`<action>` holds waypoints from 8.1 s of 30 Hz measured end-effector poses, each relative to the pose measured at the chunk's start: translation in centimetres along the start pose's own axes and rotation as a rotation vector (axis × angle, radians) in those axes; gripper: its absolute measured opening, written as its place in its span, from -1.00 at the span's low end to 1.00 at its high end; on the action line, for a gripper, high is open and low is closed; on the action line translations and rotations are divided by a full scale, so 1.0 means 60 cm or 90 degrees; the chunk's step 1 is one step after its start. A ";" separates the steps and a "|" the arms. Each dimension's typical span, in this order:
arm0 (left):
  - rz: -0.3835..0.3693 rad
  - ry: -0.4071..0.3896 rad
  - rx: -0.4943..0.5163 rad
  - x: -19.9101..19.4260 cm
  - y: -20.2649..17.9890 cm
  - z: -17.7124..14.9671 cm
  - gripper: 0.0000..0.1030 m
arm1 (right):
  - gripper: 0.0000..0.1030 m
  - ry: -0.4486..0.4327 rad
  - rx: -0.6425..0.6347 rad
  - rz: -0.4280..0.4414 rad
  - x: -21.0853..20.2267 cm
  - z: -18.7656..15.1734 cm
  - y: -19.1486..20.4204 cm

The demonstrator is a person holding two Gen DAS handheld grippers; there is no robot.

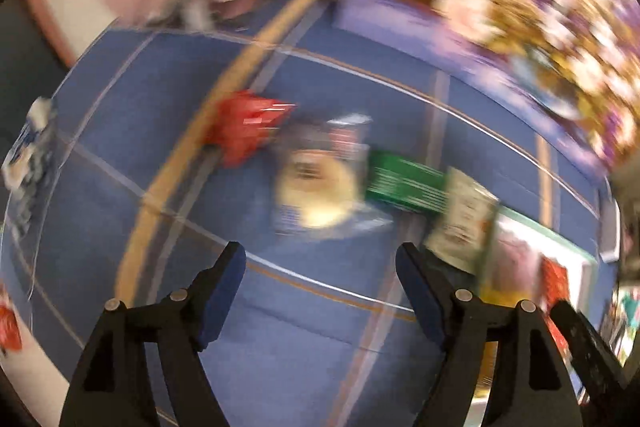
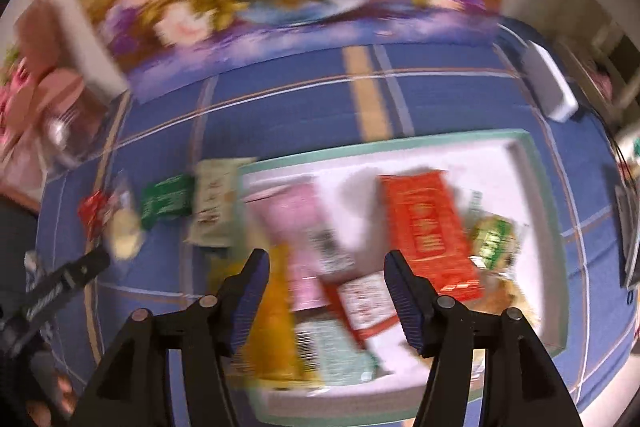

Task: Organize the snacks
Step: 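Lower both packets into the white tray and open both grippers, then withdraw both grippers from the tray toward the remaining snacks, then grasp the clear steamed-bun packet with the left gripper while the right grasps the green packet, then lift both held packets and carry them over the white tray, then lower both packets into the white tray and open both grippers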

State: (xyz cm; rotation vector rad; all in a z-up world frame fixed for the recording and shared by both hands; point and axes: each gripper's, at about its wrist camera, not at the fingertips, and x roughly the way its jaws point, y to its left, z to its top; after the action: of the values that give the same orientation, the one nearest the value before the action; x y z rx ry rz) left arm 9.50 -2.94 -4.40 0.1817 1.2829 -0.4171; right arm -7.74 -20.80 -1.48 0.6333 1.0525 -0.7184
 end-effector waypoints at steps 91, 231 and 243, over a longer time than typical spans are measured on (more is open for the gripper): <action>-0.124 0.005 -0.006 0.131 0.032 0.072 0.05 | 1.00 -0.037 -0.097 0.070 0.137 0.057 0.169; -0.136 0.021 0.237 -0.021 -0.383 -0.089 0.55 | 0.56 -0.016 0.199 -0.055 0.026 -0.008 -0.271; -0.110 -0.068 0.185 -0.056 -0.293 -0.097 0.55 | 0.63 -0.012 0.172 -0.064 0.020 -0.008 -0.259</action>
State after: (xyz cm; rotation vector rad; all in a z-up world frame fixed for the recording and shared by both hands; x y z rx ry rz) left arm -3.46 -16.21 -1.14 0.2904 1.1322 -0.7519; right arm -19.73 -30.25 -4.68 0.8075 0.9832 -0.9617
